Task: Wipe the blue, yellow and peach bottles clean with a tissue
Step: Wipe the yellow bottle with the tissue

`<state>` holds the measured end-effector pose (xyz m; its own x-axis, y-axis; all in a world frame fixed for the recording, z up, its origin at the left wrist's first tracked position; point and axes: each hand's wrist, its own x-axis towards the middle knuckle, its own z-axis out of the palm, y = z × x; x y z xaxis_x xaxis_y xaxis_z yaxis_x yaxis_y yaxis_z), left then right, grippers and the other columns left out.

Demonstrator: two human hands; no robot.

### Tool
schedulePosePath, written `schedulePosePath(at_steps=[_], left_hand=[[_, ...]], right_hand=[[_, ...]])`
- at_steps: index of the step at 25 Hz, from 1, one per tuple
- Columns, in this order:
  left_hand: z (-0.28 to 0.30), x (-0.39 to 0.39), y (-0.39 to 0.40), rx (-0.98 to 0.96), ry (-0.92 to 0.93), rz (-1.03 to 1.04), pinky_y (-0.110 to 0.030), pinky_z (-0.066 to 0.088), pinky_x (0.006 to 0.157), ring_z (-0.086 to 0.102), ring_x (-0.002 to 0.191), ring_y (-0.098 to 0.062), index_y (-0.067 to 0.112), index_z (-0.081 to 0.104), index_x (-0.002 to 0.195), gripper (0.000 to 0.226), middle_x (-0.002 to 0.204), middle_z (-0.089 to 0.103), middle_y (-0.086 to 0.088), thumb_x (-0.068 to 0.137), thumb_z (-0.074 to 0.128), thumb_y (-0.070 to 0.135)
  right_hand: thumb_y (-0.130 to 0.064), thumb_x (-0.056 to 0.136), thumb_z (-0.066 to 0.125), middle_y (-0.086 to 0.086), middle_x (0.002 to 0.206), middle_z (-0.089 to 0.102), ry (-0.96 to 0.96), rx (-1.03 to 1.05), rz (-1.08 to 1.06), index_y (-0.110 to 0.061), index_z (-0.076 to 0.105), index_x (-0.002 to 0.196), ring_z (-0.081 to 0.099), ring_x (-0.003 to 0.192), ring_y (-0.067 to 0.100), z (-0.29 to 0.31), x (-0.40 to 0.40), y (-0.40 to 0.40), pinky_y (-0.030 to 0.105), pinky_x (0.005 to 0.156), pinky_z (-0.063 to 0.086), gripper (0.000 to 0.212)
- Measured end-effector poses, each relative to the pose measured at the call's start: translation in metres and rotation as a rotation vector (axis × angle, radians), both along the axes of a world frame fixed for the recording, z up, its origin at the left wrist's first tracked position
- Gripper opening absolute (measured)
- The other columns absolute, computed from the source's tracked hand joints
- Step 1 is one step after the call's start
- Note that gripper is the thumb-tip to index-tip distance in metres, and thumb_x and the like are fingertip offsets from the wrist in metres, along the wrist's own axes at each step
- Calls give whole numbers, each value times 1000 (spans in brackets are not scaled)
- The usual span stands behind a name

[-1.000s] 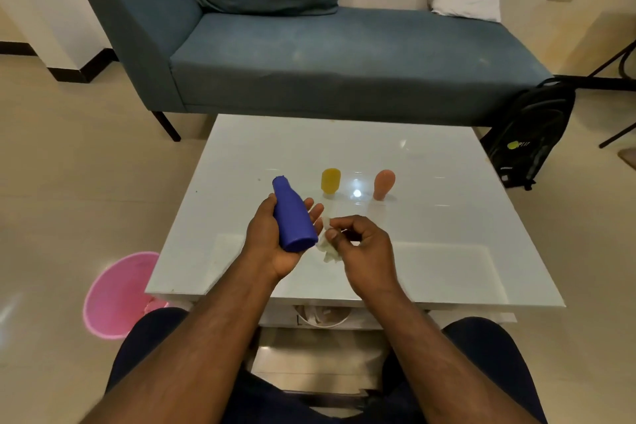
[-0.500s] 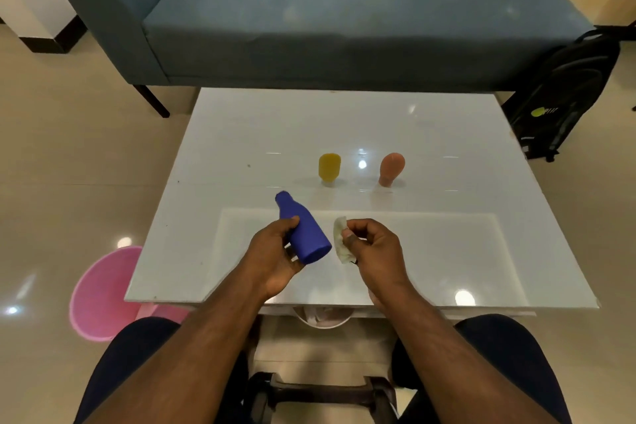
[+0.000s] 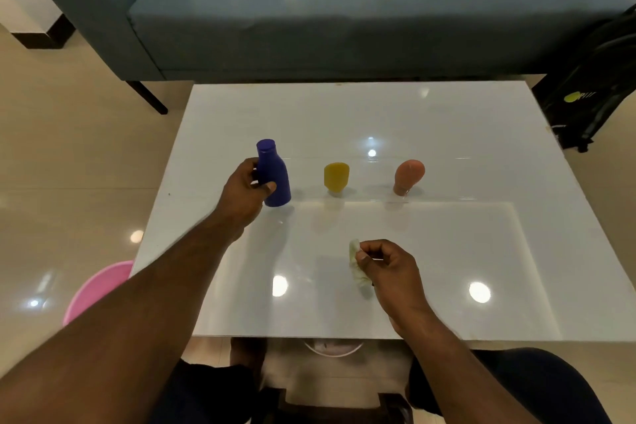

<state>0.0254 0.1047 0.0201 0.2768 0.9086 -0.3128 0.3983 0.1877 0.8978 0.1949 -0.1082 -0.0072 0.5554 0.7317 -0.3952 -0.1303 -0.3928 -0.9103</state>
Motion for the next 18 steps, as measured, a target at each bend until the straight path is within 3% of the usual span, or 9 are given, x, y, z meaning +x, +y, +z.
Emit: schedulePosePath(at_steps=[2,4,10,15,18], left_hand=[[-4,2,8,22,39,-23,-27,48,88,60,104,-14,21,52,126,44,122,61,-3,91,63,-5],[-9,3,15,22,48,-48,-28,47,91,58,102,-10,21,51,126,45,122,60,-2,91,61,-6],[-14,9,26,47,54,-122,-35,48,96,60,106,-19,20,53,123,45,117,60,-3,90,57,-11],[-17,9,26,43,73,-134,-22,45,85,59,98,-6,20,52,124,44,110,60,5,92,57,-10],[-19,9,28,38,81,-143,-28,45,90,59,102,-12,15,52,129,45,116,60,0,92,57,-10]], right_hand=[[-13,87,67,-4,84,72,-3,-16,-3,-22,71,85,68,76,10,-4,2,1,24,60,51,10],[-13,87,67,-5,83,71,-3,-30,-5,-22,71,85,67,75,8,-8,3,1,22,57,50,10],[-12,87,67,-4,85,72,10,-45,4,-22,71,87,69,76,9,-14,5,3,27,61,55,10],[-12,87,67,-5,84,72,1,-50,13,-22,71,87,69,76,9,-15,6,2,27,59,55,11],[-12,87,67,-5,84,72,-8,-47,11,-23,71,86,68,76,10,-16,6,1,25,59,54,12]])
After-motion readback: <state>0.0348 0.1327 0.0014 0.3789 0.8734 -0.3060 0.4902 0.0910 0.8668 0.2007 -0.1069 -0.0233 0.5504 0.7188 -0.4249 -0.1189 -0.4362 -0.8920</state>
